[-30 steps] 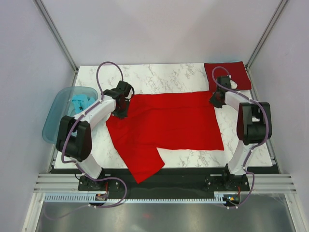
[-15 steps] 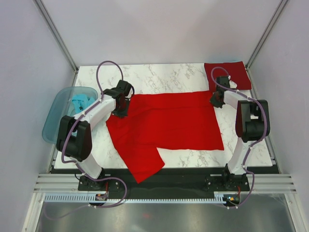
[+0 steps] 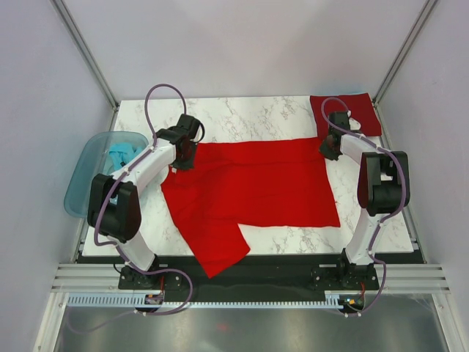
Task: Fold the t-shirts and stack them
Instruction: Fold the tshirt
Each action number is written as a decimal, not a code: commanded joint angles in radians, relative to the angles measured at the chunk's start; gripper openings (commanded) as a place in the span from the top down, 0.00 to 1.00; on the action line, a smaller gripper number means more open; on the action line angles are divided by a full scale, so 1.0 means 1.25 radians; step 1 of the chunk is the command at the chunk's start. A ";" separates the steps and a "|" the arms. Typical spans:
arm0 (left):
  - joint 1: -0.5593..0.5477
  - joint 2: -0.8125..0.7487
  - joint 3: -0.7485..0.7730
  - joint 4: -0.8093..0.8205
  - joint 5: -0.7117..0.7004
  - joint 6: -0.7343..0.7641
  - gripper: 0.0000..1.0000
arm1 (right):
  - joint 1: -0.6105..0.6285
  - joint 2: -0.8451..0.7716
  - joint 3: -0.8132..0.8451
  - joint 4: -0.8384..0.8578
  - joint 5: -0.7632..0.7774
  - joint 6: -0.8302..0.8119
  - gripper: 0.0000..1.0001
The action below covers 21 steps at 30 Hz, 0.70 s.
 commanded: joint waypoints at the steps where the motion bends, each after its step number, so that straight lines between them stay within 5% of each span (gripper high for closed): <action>1: -0.001 0.012 0.031 -0.004 -0.006 0.007 0.98 | -0.003 0.015 0.027 -0.012 0.019 -0.006 0.75; 15: -0.001 0.015 0.031 -0.004 -0.001 0.002 0.98 | -0.003 0.047 0.024 -0.008 0.062 -0.024 0.76; 21: -0.001 0.014 0.032 -0.004 -0.019 0.004 0.98 | -0.004 0.056 0.033 -0.006 0.069 -0.029 1.00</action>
